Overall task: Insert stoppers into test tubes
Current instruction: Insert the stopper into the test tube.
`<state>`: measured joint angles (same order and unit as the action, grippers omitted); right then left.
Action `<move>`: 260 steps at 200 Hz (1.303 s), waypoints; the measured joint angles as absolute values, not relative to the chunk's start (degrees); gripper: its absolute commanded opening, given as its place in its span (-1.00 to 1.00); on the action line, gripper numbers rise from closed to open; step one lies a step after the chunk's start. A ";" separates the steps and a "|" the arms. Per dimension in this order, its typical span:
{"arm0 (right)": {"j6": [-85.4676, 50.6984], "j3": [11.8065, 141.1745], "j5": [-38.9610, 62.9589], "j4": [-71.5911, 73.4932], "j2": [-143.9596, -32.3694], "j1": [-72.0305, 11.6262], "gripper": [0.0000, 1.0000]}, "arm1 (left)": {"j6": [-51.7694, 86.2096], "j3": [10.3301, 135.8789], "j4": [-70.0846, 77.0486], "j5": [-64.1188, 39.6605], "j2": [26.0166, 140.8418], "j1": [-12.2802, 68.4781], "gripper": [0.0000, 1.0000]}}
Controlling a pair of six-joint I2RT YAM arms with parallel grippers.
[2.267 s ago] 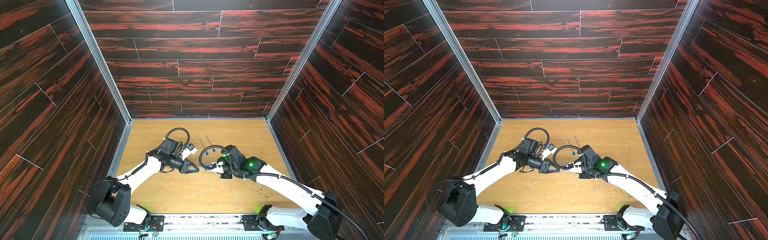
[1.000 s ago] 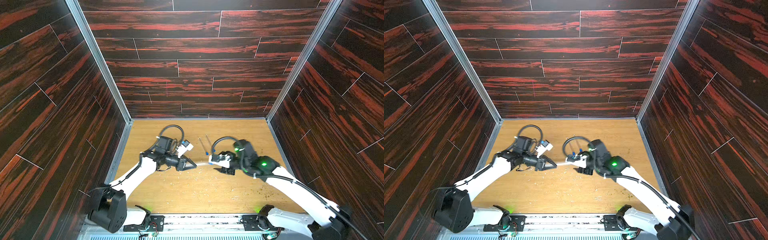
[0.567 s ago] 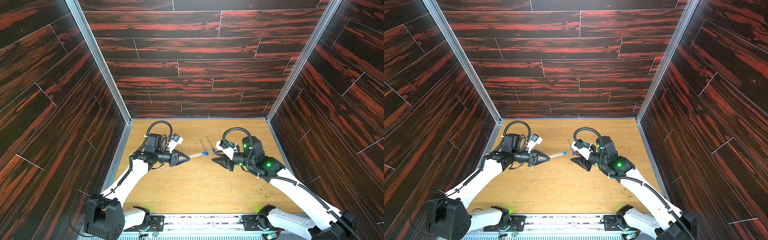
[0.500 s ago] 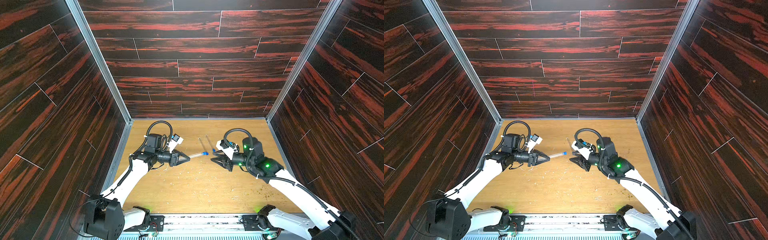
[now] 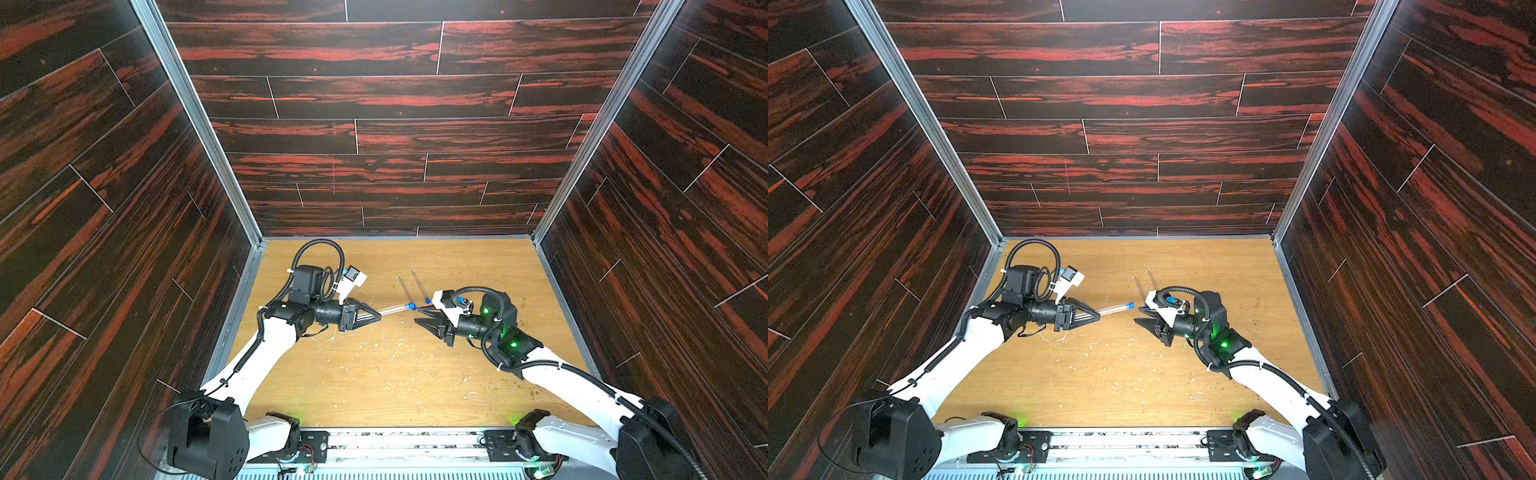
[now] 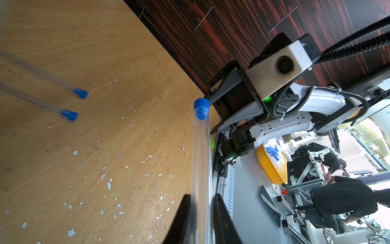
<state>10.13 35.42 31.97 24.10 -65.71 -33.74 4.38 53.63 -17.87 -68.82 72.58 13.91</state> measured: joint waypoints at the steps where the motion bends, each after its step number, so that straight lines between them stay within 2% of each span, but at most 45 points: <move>1: 10.15 35.42 31.99 24.16 -65.73 -33.71 -0.35 | 4.38 53.63 -17.87 -68.84 72.58 13.91 -0.93; 101: 13.58 36.95 34.22 25.19 -67.96 -33.71 -0.43 | 4.32 53.65 -17.98 -69.10 72.58 13.93 -0.93; 188: 16.62 40.47 34.54 19.75 -68.38 -33.67 -0.55 | 2.98 53.65 -18.39 -69.45 72.58 13.93 -0.92; 260: 20.45 43.51 35.18 14.81 -69.67 -33.54 -0.55 | 1.96 53.65 -19.27 -69.47 72.60 14.15 -0.92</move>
